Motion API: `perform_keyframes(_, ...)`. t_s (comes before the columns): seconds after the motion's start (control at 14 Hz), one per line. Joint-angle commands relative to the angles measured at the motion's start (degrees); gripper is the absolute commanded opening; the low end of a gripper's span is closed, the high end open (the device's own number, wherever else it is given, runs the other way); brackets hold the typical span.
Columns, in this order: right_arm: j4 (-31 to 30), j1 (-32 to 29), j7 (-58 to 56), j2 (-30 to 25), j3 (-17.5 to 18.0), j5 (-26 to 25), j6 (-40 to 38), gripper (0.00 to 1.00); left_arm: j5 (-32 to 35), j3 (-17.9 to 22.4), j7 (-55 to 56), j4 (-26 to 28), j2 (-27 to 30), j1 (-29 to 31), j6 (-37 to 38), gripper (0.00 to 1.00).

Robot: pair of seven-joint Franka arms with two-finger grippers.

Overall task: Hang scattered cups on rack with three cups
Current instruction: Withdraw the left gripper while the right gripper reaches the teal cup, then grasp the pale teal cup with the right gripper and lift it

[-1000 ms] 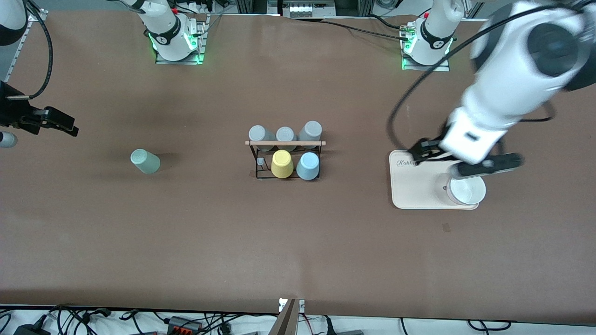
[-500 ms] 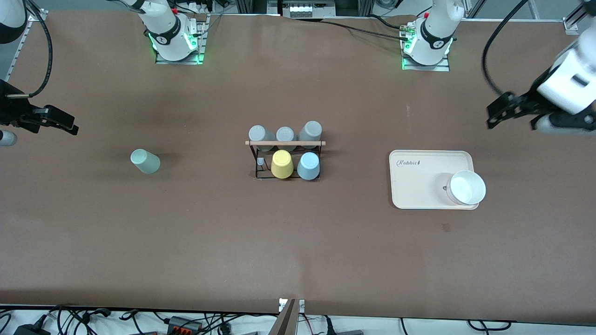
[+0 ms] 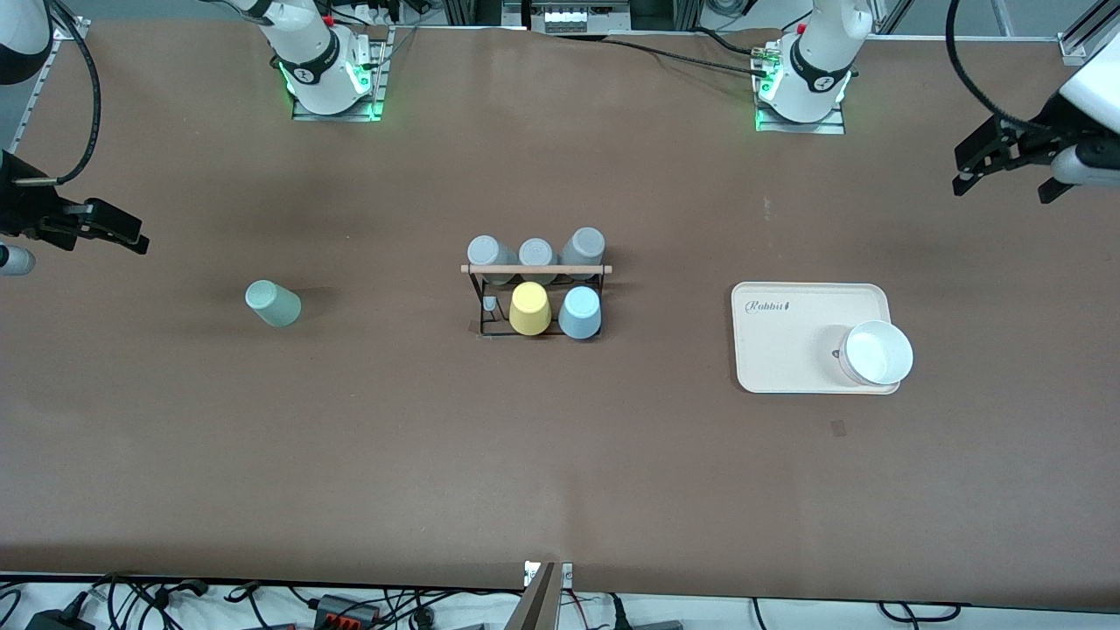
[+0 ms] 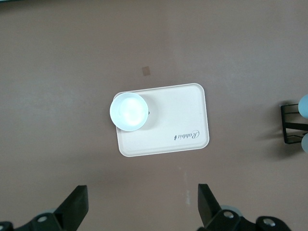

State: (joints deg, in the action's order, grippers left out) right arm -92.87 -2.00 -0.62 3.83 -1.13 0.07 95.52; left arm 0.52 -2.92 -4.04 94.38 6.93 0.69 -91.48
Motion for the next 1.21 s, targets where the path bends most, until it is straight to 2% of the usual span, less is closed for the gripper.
perform_keyframes(0.0,-0.65,-0.28,-0.79,-0.23,0.25,-0.16,0.37,1.00,-0.26,-0.59,-2.03,2.74,2.65,2.03,-0.63,1.00)
perform_keyframes(0.29,-0.30,-0.37,-0.78,4.06,0.25,-0.24,0.98,1.00,-0.34,-0.59,-2.03,2.74,2.65,2.30,-0.63,1.00)
perform_keyframes(0.43,-0.12,-0.02,-0.35,10.02,0.25,-0.15,1.34,1.00,-0.34,-0.59,-2.03,2.74,2.57,2.30,-0.63,1.00)
perform_keyframes(0.64,0.14,0.60,-0.08,12.95,0.25,-1.74,3.44,1.00,-0.34,-0.68,-2.03,2.74,2.57,2.30,-0.63,1.00)
perform_keyframes(0.86,0.76,0.95,0.01,18.13,0.25,-4.01,4.41,1.00,-0.34,-0.77,-0.63,2.65,2.57,2.21,-0.28,1.00)
perform_keyframes(1.14,-2.22,2.44,1.32,23.23,0.25,-3.49,11.78,1.00,-0.34,-0.77,0.87,1.94,2.04,2.21,-0.63,1.00)
